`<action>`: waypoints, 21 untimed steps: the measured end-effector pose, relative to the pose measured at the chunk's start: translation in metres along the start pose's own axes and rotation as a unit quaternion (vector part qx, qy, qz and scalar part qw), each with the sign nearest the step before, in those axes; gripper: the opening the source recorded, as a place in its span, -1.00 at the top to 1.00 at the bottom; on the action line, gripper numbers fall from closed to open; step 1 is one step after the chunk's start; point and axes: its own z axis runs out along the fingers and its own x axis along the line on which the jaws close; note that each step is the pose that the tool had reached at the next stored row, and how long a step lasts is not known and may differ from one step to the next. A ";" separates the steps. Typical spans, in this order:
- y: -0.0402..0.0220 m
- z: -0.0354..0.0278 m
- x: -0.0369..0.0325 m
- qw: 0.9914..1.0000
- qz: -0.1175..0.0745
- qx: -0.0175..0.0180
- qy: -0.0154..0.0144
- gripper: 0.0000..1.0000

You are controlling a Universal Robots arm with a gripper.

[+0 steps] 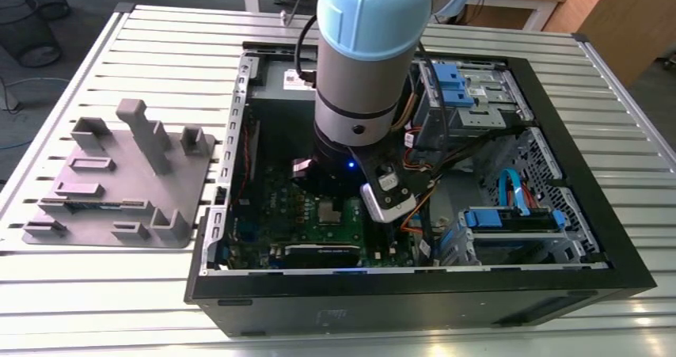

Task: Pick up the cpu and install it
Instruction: 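Close the cpu cover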

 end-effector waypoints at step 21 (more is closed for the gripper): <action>0.0100 0.0020 -0.0060 1.000 0.000 0.000 0.000 0.79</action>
